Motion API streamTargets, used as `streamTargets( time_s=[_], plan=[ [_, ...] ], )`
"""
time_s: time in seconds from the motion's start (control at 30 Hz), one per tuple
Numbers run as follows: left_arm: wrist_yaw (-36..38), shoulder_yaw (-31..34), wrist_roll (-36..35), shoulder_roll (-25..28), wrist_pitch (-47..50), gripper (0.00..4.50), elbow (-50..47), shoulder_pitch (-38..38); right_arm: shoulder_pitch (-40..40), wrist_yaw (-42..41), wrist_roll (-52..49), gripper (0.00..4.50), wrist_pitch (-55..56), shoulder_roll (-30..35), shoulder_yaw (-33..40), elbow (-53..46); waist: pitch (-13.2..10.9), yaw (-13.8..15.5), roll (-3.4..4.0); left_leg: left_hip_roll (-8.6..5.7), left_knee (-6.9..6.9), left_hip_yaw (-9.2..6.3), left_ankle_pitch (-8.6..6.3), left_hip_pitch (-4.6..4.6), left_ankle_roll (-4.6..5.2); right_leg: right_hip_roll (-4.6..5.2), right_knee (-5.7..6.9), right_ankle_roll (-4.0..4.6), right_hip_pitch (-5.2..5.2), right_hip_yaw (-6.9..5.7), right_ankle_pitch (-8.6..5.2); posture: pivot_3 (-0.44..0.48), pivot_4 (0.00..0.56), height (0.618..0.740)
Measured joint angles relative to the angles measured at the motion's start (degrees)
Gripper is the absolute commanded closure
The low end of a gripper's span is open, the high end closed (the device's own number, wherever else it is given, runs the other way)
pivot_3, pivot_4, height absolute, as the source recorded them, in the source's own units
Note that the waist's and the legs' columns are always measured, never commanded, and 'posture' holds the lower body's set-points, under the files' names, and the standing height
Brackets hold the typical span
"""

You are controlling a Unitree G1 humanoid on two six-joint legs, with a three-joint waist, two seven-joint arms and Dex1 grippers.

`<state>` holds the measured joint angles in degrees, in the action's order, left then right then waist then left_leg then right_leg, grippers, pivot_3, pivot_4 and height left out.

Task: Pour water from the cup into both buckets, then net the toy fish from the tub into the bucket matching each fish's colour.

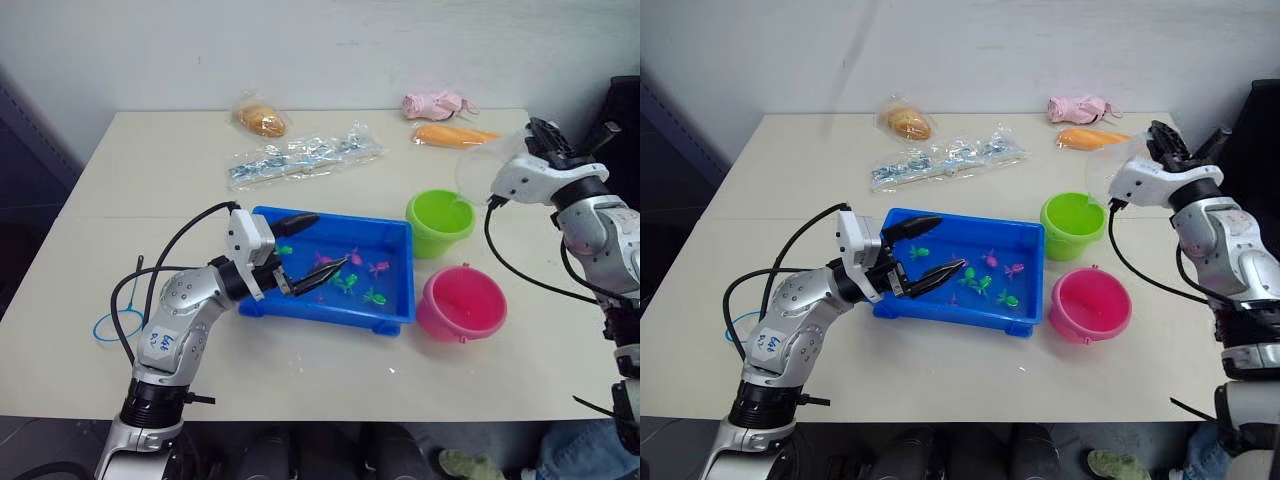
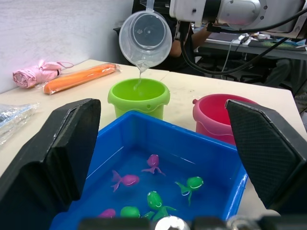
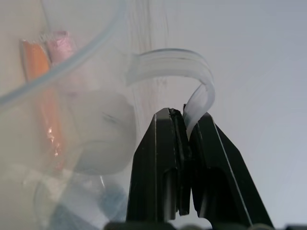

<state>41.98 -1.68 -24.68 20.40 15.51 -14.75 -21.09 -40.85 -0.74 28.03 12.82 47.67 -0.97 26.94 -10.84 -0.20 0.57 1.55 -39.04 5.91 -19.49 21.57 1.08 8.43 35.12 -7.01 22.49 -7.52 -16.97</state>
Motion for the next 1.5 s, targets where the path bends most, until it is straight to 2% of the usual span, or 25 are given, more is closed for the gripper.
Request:
streamTargets(
  time_s=[0.13, 0.33, 0.43, 0.5, 0.63, 0.77, 1.1, 1.3, 1.43, 1.47, 1.5],
  plan=[
    [0.03, 0.33, -0.65, -0.01, 0.52, 0.00, 0.01, -0.01, 1.84, -5.74, -11.97, 4.47, -5.53, -3.52, 6.98, -2.65, 0.00, 0.21, 0.00, 0.00, -0.01, -0.05, 0.00, 0.02, 0.00, 0.01, 0.00, 0.00, 0.00, -0.03, 0.00, 0.000, 0.150, 0.740],
    [2.31, 2.36, -4.51, 1.82, 3.24, 0.00, 0.10, -0.67, 6.46, -16.99, -32.97, 4.47, -23.58, -5.08, 20.71, -11.79, 0.00, 0.31, 0.00, 0.00, -0.04, -0.07, -0.01, 0.02, 0.01, 0.00, 0.05, 0.01, -0.01, -0.04, 0.00, 0.000, 0.150, 0.740],
    [4.55, 3.40, -5.75, 3.28, 3.26, 0.00, 0.29, -1.60, 8.92, -17.72, -39.08, 4.47, -32.28, -5.29, 26.08, -15.48, 0.00, 0.31, 0.00, -0.01, -0.04, -0.07, -0.01, 0.02, 0.02, 0.00, 0.07, 0.01, -0.01, -0.03, 0.00, 0.000, 0.150, 0.740],
    [9.58, 2.72, -6.71, 5.80, 3.26, 0.00, 0.80, -3.33, 12.39, -16.07, -45.17, 4.47, -41.67, -5.77, 33.95, -18.96, 0.00, 0.60, 0.00, -0.02, -0.04, -0.05, -0.01, 0.02, 0.02, 0.00, 0.07, 0.01, -0.01, -0.04, 0.00, 0.000, 0.150, 0.740],
    [17.72, -0.49, -7.19, 9.31, 3.21, 0.00, -0.34, -3.28, 20.10, -14.30, -50.83, 4.47, -46.51, -10.87, 42.58, -22.21, 0.01, 0.92, -0.01, -0.02, -0.02, 0.14, -0.01, 0.00, 0.02, -0.05, 0.03, 0.01, -0.01, 0.01, 0.00, 0.000, 0.150, 0.740],
    [22.60, -4.64, -7.12, 9.63, 2.60, 0.00, -1.13, -2.11, 25.57, -14.93, -52.53, 4.47, -44.84, -17.90, 41.48, -21.70, 0.00, 0.07, 0.06, -0.03, -0.02, 0.27, -0.01, -0.17, 0.03, -0.06, 0.27, 0.00, 0.09, 0.35, 0.01, 0.000, 0.150, 0.740],
    [21.95, -5.13, -6.52, 9.25, 1.88, 0.00, -1.10, -2.14, 26.15, -13.55, -50.91, 4.47, -34.97, -22.92, 36.61, -15.16, 0.00, -0.06, 0.08, 0.02, -0.03, 0.44, -0.01, -0.36, 0.03, -0.08, 0.41, 0.00, 0.11, 0.62, 0.01, 0.000, 0.150, 0.740],
    [20.74, -5.02, -6.30, 9.31, 1.88, 0.00, -1.27, -1.73, 25.46, -13.41, -49.89, 4.47, -29.36, -22.96, 34.88, -8.89, 0.00, -0.02, 0.08, 0.00, -0.05, 0.44, -0.03, -0.36, 0.06, -0.04, 0.41, 0.00, 0.10, 0.62, 0.01, 0.000, 0.150, 0.740],
    [20.25, -5.01, -6.30, 9.57, 1.90, 0.00, -1.61, -1.76, 25.47, -12.95, -48.17, 2.99, -25.21, -22.81, 33.52, -5.97, 0.00, -0.07, 0.08, 0.01, -0.05, 0.44, -0.03, -0.36, 0.06, -0.04, 0.42, 0.00, 0.10, 0.63, 0.01, 0.000, 0.150, 0.740],
    [20.22, -4.99, -6.30, 9.71, 1.90, 0.00, -1.60, -1.79, 26.00, -12.85, -47.95, 2.35, -24.39, -22.81, 33.02, -5.87, 0.01, -0.04, 0.08, 0.01, -0.05, 0.44, -0.03, -0.36, 0.06, -0.04, 0.42, 0.00, 0.10, 0.64, 0.01, 0.000, 0.150, 0.740],
    [20.22, -4.94, -6.30, 9.79, 1.90, 0.00, -1.59, -1.83, 26.39, -12.81, -47.72, 2.08, -24.05, -22.81, 32.86, -5.93, 0.00, -0.02, 0.08, 0.01, -0.05, 0.43, -0.03, -0.36, 0.06, -0.04, 0.41, 0.00, 0.10, 0.63, 0.01, 0.000, 0.150, 0.740]
  ],
)
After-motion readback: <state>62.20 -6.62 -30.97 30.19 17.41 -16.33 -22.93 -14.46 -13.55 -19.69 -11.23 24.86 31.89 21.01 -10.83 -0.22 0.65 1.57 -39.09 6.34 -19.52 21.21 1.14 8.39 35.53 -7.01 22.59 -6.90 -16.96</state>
